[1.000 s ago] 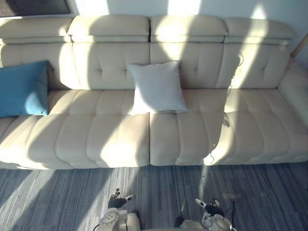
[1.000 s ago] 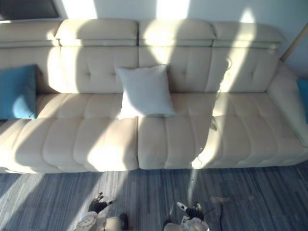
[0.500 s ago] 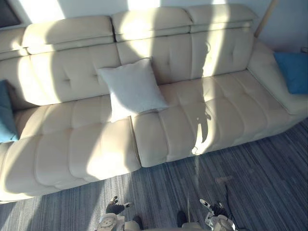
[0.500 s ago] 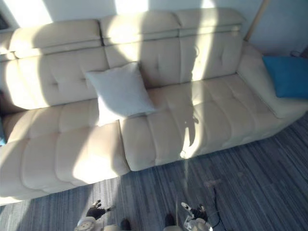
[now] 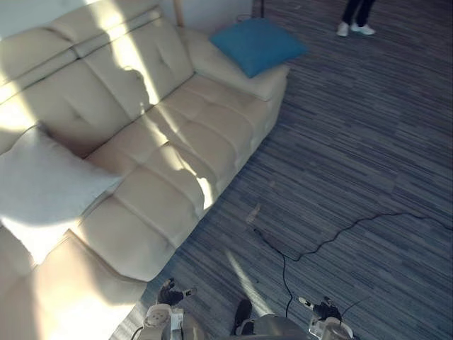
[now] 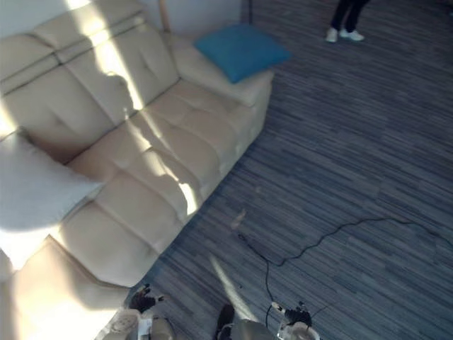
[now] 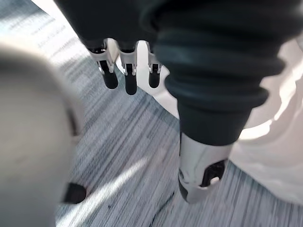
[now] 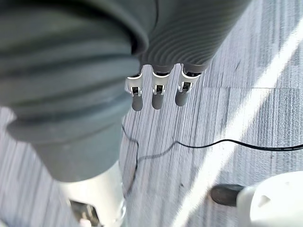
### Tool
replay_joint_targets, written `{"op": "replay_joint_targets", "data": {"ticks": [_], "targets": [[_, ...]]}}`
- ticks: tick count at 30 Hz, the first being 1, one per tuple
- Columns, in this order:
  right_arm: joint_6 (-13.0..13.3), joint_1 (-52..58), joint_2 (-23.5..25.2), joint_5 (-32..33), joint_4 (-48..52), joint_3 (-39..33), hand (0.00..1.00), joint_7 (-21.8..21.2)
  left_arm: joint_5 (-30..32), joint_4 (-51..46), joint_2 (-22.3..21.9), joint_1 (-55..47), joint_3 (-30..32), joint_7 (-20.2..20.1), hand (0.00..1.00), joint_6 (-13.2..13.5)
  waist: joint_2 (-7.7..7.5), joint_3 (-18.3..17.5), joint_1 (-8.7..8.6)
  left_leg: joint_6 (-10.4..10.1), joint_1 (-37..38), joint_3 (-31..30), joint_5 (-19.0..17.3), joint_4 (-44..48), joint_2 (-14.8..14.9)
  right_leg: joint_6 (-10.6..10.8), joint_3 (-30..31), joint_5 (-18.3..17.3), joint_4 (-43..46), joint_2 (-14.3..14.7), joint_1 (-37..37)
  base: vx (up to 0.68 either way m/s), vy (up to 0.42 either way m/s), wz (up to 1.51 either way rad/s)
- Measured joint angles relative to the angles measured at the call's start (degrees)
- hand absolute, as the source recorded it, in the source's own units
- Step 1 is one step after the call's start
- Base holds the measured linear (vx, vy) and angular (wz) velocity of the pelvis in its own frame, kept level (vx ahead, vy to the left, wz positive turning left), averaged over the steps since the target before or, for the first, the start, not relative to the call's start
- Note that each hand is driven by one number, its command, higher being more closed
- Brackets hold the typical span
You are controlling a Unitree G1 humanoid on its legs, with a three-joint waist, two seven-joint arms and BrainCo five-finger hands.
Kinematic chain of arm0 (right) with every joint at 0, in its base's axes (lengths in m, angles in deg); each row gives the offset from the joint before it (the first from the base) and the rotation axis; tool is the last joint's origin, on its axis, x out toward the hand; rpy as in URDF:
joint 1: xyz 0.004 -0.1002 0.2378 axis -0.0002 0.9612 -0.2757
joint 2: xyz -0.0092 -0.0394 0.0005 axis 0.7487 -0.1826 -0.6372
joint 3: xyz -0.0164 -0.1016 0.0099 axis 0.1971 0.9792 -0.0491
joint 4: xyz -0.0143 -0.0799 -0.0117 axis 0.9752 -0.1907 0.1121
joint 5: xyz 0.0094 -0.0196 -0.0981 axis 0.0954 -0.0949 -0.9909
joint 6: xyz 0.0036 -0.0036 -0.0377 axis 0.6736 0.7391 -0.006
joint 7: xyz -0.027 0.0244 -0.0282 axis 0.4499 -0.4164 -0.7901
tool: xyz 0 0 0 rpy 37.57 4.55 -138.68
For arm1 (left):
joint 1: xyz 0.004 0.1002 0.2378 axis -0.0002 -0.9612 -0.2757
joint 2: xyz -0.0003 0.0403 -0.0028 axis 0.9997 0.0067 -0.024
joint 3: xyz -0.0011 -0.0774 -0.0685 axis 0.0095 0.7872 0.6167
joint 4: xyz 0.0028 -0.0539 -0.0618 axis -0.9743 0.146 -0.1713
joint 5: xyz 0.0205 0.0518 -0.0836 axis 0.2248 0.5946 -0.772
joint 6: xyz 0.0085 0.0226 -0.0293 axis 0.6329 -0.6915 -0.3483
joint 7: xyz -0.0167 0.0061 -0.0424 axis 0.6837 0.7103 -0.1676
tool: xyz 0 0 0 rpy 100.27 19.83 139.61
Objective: Pick up cushions and gather them together orderly.
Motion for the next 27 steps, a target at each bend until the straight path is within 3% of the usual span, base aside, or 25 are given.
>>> {"op": "replay_joint_targets", "data": {"ticks": [2,5,6,8,9,10,12,13,14,15,16,17,18,20,22,24,26,27], "targets": [[-0.42,-0.32,-0.25,0.02,-1.51,-0.13,0.00,0.66,-0.58,-1.22,-0.46,0.23,-0.99,0.39,0.00,0.06,0.10,0.12,1.57,-0.73,-3.34,-3.29,-0.34,-6.96,-4.25,0.79,3.52,0.43,-0.43,0.08,0.57,0.22,0.077,-1.26],[-0.45,-0.83,0.15,0.01,-1.38,-0.29,0.00,1.35,-0.61,-1.48,-0.74,0.89,-1.54,0.85,0.00,-0.01,-0.08,1.03,1.70,-2.06,-4.90,-6.77,2.21,-25.25,-10.69,1.70,8.68,0.16,-2.35,-0.48,2.79,0.25,0.105,-0.85],[-0.45,-1.43,0.24,-0.02,-1.36,-0.37,0.00,1.45,-0.63,-1.50,-0.94,0.98,-1.52,0.88,0.00,-0.01,-0.05,1.21,1.96,-2.62,-5.03,-8.42,6.46,-34.68,-13.25,2.40,10.83,-0.27,-3.05,-1.25,3.39,0.36,0.184,-0.80],[-0.48,-2.09,0.07,-0.23,-1.34,-0.83,0.00,1.57,-0.74,-1.55,-1.61,0.95,-1.44,0.89,0.00,0.03,0.58,1.19,2.82,-3.10,-3.92,-8.23,13.12,-45.19,-14.88,3.84,14.46,-1.19,-3.53,-1.69,4.47,0.32,0.163,-0.92],[-0.48,-2.24,0.13,-0.24,-1.25,-1.13,0.00,1.58,-0.77,-1.54,-1.76,0.98,-1.33,0.89,0.00,0.02,0.79,1.18,3.59,-2.61,-3.15,-8.12,16.25,-46.07,-15.04,4.63,16.23,-1.65,-3.61,-1.87,5.19,0.35,0.157,-1.06],[-0.50,-2.06,0.42,-0.95,-1.20,-1.20,0.00,1.51,-0.90,-1.50,-1.75,0.93,-1.19,0.84,0.00,-0.01,1.22,0.84,3.98,-0.02,-2.10,-8.07,19.27,-45.50,-15.42,6.38,18.53,-2.98,-3.11,-2.40,6.00,0.56,0.260,-0.87],[-0.50,-2.08,0.96,-1.84,-0.90,-1.14,0.00,1.12,-1.28,-1.63,-1.32,0.98,-1.05,0.67,0.00,0.02,-0.36,0.85,3.88,1.76,-2.29,-6.61,15.36,-40.36,-16.52,10.09,20.08,-6.38,1.35,-4.39,5.74,0.58,0.265,-0.59],[-0.50,-1.98,1.07,-1.84,-0.93,-1.21,0.00,1.10,-1.77,-1.50,-1.08,0.96,-1.19,0.66,0.00,-0.06,-0.47,0.86,3.95,1.78,-0.94,-5.57,12.55,-38.81,-16.50,14.07,20.10,-8.55,10.83,-4.87,2.73,0.36,0.167,-0.40],[-0.50,-1.80,1.33,-1.83,-0.91,-1.23,0.00,1.06,-1.85,-1.31,-0.80,0.68,-1.49,0.68,0.00,-0.21,-0.82,0.82,3.44,1.58,1.25,-5.06,10.86,-38.75,-16.76,21.14,19.12,-9.33,20.71,-5.63,-0.98,0.43,0.197,-0.34],[-0.50,-1.67,1.65,-1.83,-0.90,-1.21,0.00,0.96,-1.84,-1.11,-0.36,0.45,-2.05,0.69,0.00,-0.37,-1.00,0.72,2.97,1.69,3.28,-5.06,9.45,-38.67,-17.13,23.83,17.69,-9.26,29.51,-6.61,-3.99,0.44,0.172,-0.10],[-0.50,-1.55,1.99,-1.82,-0.89,-1.17,0.00,0.88,-1.86,-0.96,-0.10,0.36,-2.91,0.71,0.00,-0.63,-1.20,0.60,2.33,2.13,5.13,-5.02,8.75,-38.60,-17.33,23.66,15.78,-9.34,36.99,-7.81,-6.78,0.53,0.161,0.11],[-0.50,-1.55,2.35,-1.82,-0.62,-0.96,0.00,0.56,-1.98,-0.96,0.52,0.35,-4.06,0.84,0.00,-0.73,-1.44,0.42,1.31,2.48,7.44,-4.83,7.57,-39.01,-17.40,22.08,11.94,-9.70,42.40,-10.51,-10.07,0.54,0.105,0.12],[-0.48,-2.02,2.51,-1.77,-0.54,-0.73,0.00,0.43,-2.29,-0.90,0.88,0.71,-4.34,0.86,0.00,-0.90,-1.71,0.58,1.33,2.50,9.99,-4.59,7.31,-40.16,-17.53,18.67,8.50,-10.61,42.70,-13.09,-12.08,0.45,0.046,0.05],[-0.43,-2.76,2.26,-1.88,-0.34,-0.35,0.00,0.42,-2.96,-0.99,0.95,1.34,-4.24,1.05,0.00,-1.23,-1.27,0.81,1.24,2.50,14.59,-4.47,7.32,-43.37,-16.48,13.76,3.62,-11.32,35.43,-14.73,-14.33,0.44,-0.030,-0.12],[-0.40,-3.66,2.02,-1.89,0.23,0.25,0.00,0.43,-2.97,-1.09,0.96,1.76,-4.25,1.11,0.00,-1.21,-0.24,1.40,1.11,2.43,17.84,-4.43,7.31,-45.38,-14.89,11.75,1.52,-8.91,25.29,-13.99,-16.45,0.43,-0.110,-0.04],[-0.41,-3.75,2.03,-1.91,1.11,0.47,0.00,0.43,-2.95,-1.04,1.08,2.22,-4.31,1.08,0.00,-1.19,-0.54,1.39,0.39,0.93,20.58,-4.62,7.09,-47.08,-14.37,11.51,2.81,0.17,10.28,-12.77,-17.94,0.47,-0.185,0.21],[-0.52,-2.88,2.03,-1.91,1.00,0.49,0.00,0.39,-2.90,-0.84,1.55,1.75,-4.14,1.09,0.00,-1.16,-2.69,1.48,0.24,-2.28,23.54,-6.26,4.72,-46.81,-15.39,10.61,7.94,10.99,4.69,-12.63,-18.01,0.51,-0.251,0.28],[-0.60,-2.76,0.95,-1.91,0.99,0.37,0.00,0.31,-2.87,0.08,0.18,1.64,-3.70,1.07,0.00,-1.19,-0.48,1.28,-0.43,-3.07,24.58,-7.70,3.73,-45.69,-13.38,8.24,7.87,10.59,9.09,-10.87,-18.58,0.53,-0.270,0.24]]}}
